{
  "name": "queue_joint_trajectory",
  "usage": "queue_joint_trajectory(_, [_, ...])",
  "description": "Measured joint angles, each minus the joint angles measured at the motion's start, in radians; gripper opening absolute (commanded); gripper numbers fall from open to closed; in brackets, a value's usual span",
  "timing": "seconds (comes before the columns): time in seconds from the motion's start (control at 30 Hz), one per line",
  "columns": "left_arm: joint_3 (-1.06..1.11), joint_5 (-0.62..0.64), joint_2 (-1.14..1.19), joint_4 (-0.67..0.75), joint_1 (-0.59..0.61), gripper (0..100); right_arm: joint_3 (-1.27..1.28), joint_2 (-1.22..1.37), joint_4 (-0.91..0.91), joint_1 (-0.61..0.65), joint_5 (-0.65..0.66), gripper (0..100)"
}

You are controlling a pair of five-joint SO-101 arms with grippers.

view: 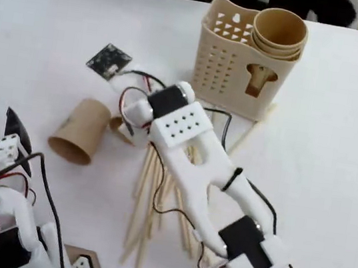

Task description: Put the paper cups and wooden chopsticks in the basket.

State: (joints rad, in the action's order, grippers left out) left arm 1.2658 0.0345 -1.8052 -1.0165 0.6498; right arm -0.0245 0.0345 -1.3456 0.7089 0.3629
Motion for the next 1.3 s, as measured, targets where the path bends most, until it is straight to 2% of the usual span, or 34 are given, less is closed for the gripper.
queue_joint_trajectory(0.33, [0.000,0.000,0.000,0.000,0.000,20,0.423,-0.127,0.445,0.005,0.071,21.3])
queue_joint_trajectory(0.63, [0.000,0.000,0.000,0.000,0.000,20,0.666,-0.129,0.858,-0.077,0.072,20.5])
queue_joint_trajectory(0.77, [0.000,0.000,0.000,0.000,0.000,20,0.750,-0.129,1.022,-0.118,0.072,10.2])
queue_joint_trajectory(0.87, [0.000,0.000,0.000,0.000,0.000,20,0.769,-0.129,1.080,-0.130,0.072,4.0])
queue_joint_trajectory(1.13, [0.000,0.000,0.000,0.000,0.000,20,0.769,-0.157,1.094,-0.132,-0.003,1.9])
queue_joint_trajectory(1.3, [0.000,0.000,0.000,0.000,0.000,20,0.741,-0.258,0.974,-0.147,-0.014,1.9])
